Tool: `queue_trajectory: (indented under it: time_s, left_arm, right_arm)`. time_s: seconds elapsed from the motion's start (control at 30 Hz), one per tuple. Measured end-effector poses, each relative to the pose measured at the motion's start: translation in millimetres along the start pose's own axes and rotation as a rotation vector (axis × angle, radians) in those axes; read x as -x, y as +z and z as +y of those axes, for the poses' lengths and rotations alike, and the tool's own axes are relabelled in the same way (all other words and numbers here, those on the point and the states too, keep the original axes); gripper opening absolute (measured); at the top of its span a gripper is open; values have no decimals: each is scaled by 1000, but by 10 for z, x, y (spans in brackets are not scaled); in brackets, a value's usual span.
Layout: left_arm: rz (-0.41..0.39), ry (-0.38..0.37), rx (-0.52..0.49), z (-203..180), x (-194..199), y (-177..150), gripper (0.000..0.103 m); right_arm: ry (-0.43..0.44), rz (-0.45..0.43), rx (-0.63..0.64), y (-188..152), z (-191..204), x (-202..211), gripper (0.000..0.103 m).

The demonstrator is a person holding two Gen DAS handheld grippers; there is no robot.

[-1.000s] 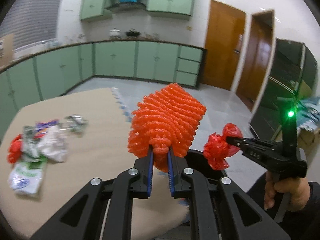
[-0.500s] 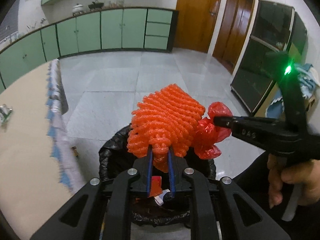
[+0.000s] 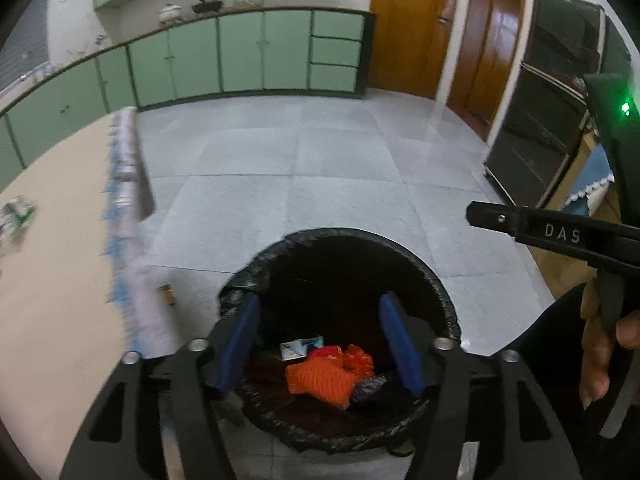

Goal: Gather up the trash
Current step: 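Open both grippers over the bin to drop the bag and net, then move both tools back over the remaining table trash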

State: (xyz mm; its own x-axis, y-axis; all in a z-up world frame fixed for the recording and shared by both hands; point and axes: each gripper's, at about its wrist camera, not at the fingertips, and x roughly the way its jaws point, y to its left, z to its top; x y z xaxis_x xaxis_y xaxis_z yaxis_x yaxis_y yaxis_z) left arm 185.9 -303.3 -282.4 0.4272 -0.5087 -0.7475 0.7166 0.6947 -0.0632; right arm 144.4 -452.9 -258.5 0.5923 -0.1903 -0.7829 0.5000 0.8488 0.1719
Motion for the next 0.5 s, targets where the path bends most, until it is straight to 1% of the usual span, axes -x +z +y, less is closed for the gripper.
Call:
queue_trajectory:
  time_s: [0.03,0.1,0.17,0.2,0.3,0.33,0.37,0.4,0.43,0.5]
  left_arm:
    - [-12,12,14,66,102,-22,69]
    - [-39,53,53,241,317,-56,72]
    - [-65,90,98,442,529,-86,76]
    - [-82,122,124,574,673,-120,79]
    - [-125,231,205,966,1104,-287,84]
    - [-135,259,231,1077,1219,-345,86]
    - [-149,306,270,1243,1378,-428,87]
    - [-161,341,299,1385,1505,-503,90]
    - [-169,373,326,1516,1626,-571,93]
    - [-179,471,382,1805,1899,-759,97]
  right_arm:
    - [4,-12,18,0,67,55,42]
    - [10,-45,60,0,230,185,53]
    - [25,-65,95,-8,393,284,59]
    - [46,-74,119,-10,523,342,64]
    - [124,-85,186,-43,892,455,73]
    - [137,-98,223,-71,1061,492,74]
    - [145,-108,251,-93,1172,514,78]
    - [162,-116,298,-129,1371,531,81]
    - [178,-114,323,-146,1494,536,82]
    - [237,-84,356,-178,1753,518,82]
